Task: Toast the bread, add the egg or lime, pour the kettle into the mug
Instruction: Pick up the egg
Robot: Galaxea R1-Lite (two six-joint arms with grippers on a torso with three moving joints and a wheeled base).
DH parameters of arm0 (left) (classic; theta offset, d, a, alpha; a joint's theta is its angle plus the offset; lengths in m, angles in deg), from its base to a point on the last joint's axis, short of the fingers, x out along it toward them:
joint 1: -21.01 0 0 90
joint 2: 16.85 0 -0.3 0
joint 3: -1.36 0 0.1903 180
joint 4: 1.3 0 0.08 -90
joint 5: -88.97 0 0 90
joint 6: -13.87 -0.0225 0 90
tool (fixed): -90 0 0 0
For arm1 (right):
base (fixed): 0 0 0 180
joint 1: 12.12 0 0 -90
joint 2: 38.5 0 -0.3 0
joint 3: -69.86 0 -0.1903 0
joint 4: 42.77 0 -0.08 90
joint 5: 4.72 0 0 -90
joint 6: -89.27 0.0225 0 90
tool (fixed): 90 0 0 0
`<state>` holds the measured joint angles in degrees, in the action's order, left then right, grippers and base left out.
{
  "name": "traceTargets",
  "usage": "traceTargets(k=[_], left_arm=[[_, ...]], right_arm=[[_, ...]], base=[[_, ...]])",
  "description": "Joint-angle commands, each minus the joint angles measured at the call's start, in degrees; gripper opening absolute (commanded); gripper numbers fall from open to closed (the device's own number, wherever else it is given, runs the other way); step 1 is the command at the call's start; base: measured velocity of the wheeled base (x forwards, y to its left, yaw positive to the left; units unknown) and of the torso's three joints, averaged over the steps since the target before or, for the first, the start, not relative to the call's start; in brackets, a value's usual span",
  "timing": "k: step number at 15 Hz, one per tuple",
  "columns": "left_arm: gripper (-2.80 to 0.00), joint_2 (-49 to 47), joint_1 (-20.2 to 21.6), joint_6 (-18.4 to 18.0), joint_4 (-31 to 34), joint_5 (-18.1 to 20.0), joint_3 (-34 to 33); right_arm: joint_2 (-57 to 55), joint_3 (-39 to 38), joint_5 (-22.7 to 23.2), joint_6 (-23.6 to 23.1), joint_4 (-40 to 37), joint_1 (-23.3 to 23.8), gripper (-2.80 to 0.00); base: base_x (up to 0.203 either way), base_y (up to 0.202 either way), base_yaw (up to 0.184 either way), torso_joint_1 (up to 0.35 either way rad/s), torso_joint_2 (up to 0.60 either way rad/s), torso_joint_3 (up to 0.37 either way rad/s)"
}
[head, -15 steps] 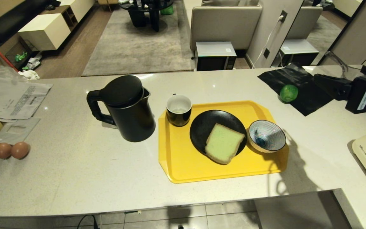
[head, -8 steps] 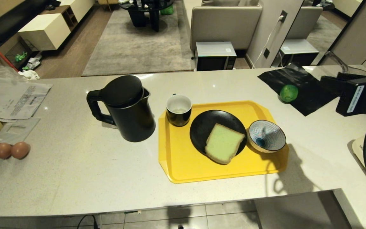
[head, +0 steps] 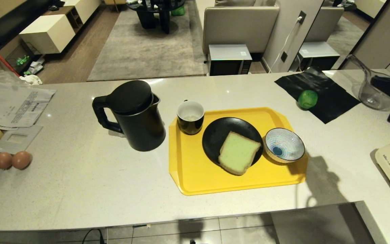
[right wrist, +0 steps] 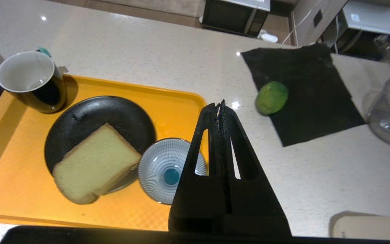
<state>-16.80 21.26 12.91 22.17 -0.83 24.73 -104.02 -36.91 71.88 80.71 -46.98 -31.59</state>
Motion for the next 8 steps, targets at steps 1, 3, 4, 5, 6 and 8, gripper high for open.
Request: traceTargets(k=[1, 3, 4, 5, 6, 8], left_arm=[[-2.80, 0.04, 0.02, 0.00, -0.01, -0.03, 0.00], [-2.80, 0.04, 0.02, 0.00, -0.01, -0.03, 0.00], [-2.80, 0.04, 0.02, 0.00, -0.01, -0.03, 0.00], [-2.80, 0.04, 0.02, 0.00, -0.01, -0.03, 0.00], [-2.80, 0.04, 0.02, 0.00, -0.01, -0.03, 0.00], [-2.80, 0.04, 0.02, 0.00, -0.01, -0.03, 0.00]], right_arm=[[5.89, -1.36, 5.75, -0.74, 0.11, 5.03, -2.80], [11.33, -4.18, 6.38, -1.10, 0.03, 6.84, -2.80], [14.78, -6.13, 6.47, -1.60, -0.49, 7.85, -2.80], [18.74, -8.36, 6.56, -2.11, -1.60, 9.20, -2.80], [22.32, -10.64, 6.62, -2.42, -2.83, 10.52, -2.80], [29.43, -16.78, 6.58, -2.78, -4.60, 13.24, -2.80]], base=[[0.000, 0.000, 0.000, 0.000, 0.00, 0.000], [0.000, 0.000, 0.000, 0.000, 0.00, 0.000], [0.000, 0.000, 0.000, 0.000, 0.00, 0.000], [0.000, 0.000, 0.000, 0.000, 0.00, 0.000], [0.000, 0.000, 0.000, 0.000, 0.00, 0.000], [0.000, 0.000, 0.000, 0.000, 0.00, 0.000]])
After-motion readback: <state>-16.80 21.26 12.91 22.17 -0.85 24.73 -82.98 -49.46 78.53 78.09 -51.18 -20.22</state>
